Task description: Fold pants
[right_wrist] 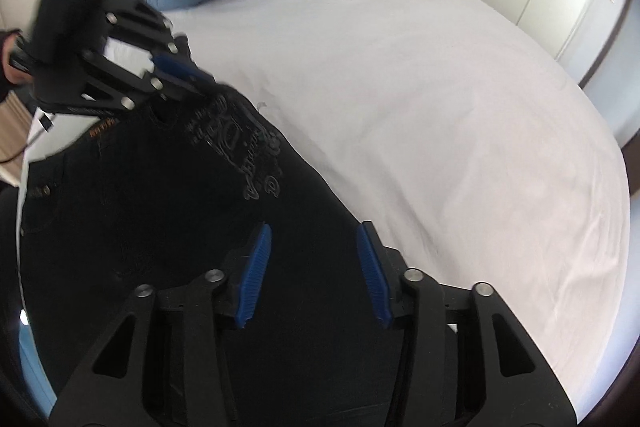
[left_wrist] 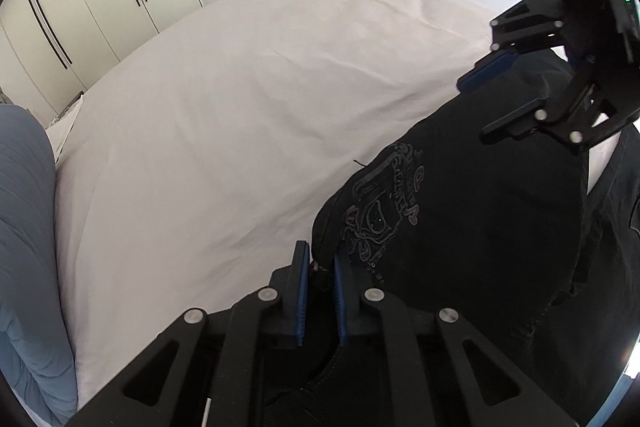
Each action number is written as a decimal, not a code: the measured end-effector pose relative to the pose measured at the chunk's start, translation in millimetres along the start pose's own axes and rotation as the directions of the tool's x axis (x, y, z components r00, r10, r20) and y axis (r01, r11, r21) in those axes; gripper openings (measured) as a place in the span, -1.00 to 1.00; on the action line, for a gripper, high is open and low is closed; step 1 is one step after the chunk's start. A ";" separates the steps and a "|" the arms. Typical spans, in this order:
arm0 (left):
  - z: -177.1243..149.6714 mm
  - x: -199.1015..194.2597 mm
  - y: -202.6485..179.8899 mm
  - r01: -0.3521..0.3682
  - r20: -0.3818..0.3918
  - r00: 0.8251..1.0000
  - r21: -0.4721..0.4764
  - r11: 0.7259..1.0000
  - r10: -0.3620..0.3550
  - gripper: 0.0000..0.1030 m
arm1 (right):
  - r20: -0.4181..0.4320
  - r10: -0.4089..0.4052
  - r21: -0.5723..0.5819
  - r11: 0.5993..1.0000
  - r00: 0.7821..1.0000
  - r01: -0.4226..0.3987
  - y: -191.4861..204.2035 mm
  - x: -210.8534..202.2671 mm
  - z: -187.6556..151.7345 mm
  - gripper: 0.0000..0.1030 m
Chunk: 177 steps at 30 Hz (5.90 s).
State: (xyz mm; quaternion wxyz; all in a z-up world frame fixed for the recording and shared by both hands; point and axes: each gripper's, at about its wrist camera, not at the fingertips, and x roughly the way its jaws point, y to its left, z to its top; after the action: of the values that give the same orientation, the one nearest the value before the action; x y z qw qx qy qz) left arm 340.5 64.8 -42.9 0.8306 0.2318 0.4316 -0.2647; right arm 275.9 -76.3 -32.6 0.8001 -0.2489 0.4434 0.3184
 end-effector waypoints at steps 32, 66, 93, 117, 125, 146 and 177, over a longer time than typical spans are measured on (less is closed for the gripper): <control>1.7 -0.9 8.4 0.006 0.043 0.999 0.002 1.000 -0.006 -0.78 | -0.138 0.064 0.120 0.992 0.988 -0.047 -8.0 19.8 10.6 -0.94; -152.4 -66.1 -105.6 0.027 -0.014 1.000 0.169 0.985 -0.025 -0.78 | -0.049 -0.199 -0.115 0.975 0.979 0.192 297.9 -68.8 -127.1 -0.95; -202.9 -62.5 -134.2 -0.021 -0.040 0.998 0.357 0.934 0.037 -0.84 | -0.005 -0.445 -0.407 0.819 0.896 0.405 439.2 -67.0 -185.6 -0.95; -207.6 -67.8 -138.0 -0.038 -0.024 0.998 0.342 0.939 0.049 -0.84 | 0.064 -0.471 -0.192 0.859 0.880 0.474 425.3 -103.3 -178.0 -0.95; -205.9 -71.3 -130.5 -0.021 -0.012 1.000 0.300 0.954 0.026 -0.84 | 0.072 -0.456 -0.271 0.847 0.887 0.457 436.2 -90.3 -180.2 -0.76; -205.0 -77.3 -121.8 -0.003 0.001 1.000 0.249 0.969 0.002 -0.84 | 0.095 -0.446 -0.296 0.841 0.890 0.453 444.9 -67.1 -191.9 -0.36; -210.7 -59.7 -106.7 -0.061 -0.064 0.995 0.202 0.977 0.076 0.28 | 0.021 -0.499 -0.330 0.815 0.866 0.477 447.3 -25.3 -212.1 -0.93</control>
State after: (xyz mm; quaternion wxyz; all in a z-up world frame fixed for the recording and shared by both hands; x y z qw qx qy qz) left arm 118.0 128.1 -119.0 0.7957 0.3381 0.4241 -0.2694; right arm -177.8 73.3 -164.9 0.7876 -0.4925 0.3328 0.1625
